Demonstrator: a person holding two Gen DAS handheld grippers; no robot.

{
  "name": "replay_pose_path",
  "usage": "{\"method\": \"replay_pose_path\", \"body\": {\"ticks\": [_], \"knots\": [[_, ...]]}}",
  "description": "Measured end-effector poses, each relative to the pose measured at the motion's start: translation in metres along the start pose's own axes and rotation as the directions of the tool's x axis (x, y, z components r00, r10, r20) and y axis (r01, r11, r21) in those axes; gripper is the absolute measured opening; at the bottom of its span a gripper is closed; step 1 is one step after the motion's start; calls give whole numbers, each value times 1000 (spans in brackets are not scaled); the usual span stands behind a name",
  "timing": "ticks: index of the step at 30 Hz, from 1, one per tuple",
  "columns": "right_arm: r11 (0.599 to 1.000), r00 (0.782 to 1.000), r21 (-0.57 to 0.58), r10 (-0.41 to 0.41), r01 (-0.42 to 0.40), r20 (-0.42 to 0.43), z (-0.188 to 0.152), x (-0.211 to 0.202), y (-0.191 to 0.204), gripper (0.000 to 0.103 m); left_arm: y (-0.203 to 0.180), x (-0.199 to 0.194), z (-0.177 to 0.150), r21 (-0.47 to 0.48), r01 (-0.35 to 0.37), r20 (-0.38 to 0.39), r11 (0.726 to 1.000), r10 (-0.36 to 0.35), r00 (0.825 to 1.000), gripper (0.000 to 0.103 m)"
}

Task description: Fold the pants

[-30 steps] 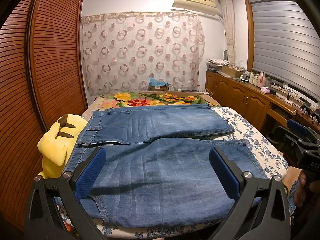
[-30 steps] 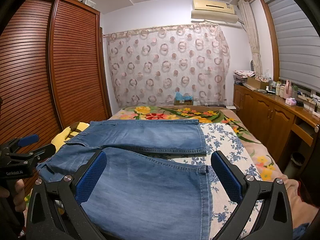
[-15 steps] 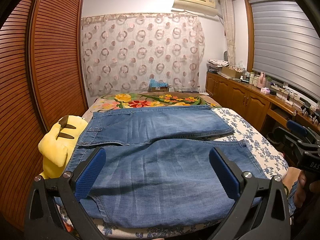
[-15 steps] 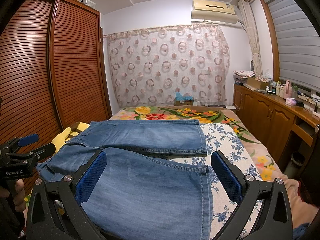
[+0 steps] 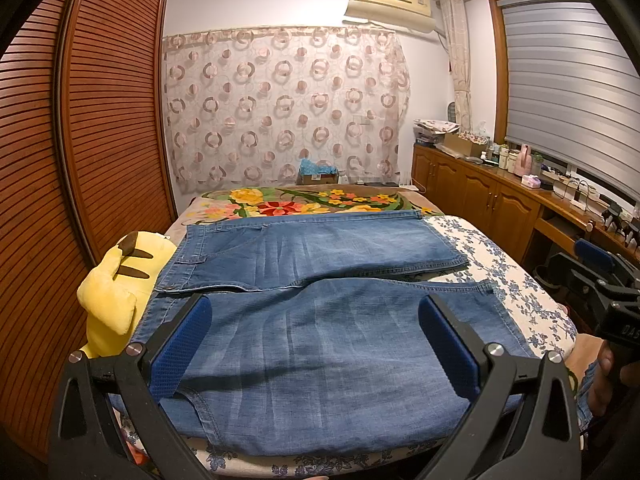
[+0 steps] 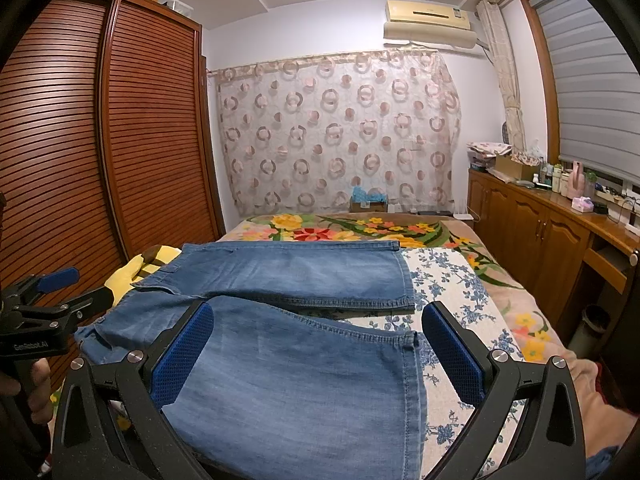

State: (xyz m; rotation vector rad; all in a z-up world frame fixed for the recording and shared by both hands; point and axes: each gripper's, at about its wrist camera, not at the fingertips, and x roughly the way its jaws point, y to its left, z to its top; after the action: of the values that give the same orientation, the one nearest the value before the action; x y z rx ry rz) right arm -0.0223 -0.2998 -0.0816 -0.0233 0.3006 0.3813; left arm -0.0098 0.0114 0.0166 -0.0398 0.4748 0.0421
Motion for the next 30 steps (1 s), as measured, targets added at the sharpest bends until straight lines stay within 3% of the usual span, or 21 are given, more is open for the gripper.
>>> {"method": "replay_pose_path", "body": {"ticks": [10, 18, 30], "knots": [[1000, 1000, -1, 4, -4, -4, -1, 1, 0, 103, 0, 1, 0, 0, 4, -6, 1000, -4, 1000, 103], [1000, 999, 4, 27, -27, -44, -2, 12, -7, 103, 27, 14, -3, -12, -21, -63, 1000, 20, 998, 103], [998, 983, -42, 41, -50, -181, -10, 44, -12, 103, 75, 46, -27, -49, -69, -128, 996, 62, 990, 103]]}}
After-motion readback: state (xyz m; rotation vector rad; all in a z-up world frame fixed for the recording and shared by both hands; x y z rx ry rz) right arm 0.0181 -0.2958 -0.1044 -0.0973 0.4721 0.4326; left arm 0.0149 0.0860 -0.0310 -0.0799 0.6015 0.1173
